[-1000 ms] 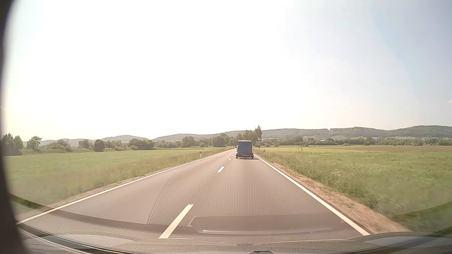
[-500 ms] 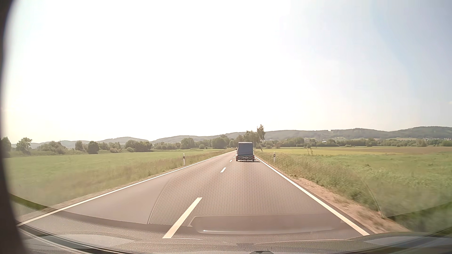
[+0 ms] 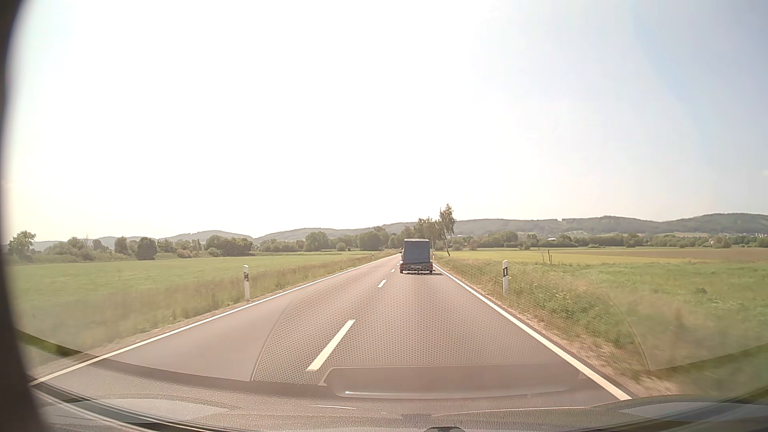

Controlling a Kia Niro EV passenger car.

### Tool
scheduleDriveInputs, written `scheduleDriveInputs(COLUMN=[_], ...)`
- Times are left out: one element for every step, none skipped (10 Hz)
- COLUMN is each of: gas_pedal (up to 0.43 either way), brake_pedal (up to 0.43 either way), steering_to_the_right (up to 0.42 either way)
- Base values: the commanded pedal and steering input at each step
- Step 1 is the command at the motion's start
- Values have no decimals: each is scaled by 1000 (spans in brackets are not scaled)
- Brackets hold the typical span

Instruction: Follow the waypoints while adhering to traffic rules and regulations

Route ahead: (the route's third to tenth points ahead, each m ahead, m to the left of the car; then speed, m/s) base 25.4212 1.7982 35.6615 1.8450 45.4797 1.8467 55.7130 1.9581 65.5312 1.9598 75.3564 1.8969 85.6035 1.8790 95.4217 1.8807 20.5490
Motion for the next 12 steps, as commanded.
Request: scheduleDriveInputs(gas_pedal=[47, 47, 47, 47, 47, 47, 47, 47, 47, 47, 47, 47], brake_pedal=[0, 0, 0, 0, 0, 0, 0, 0, 0, 0, 0, 0], steering_to_the_right=[0, 0, 0, 0, 0, 0, 0, 0, 0, 0, 0, 0])
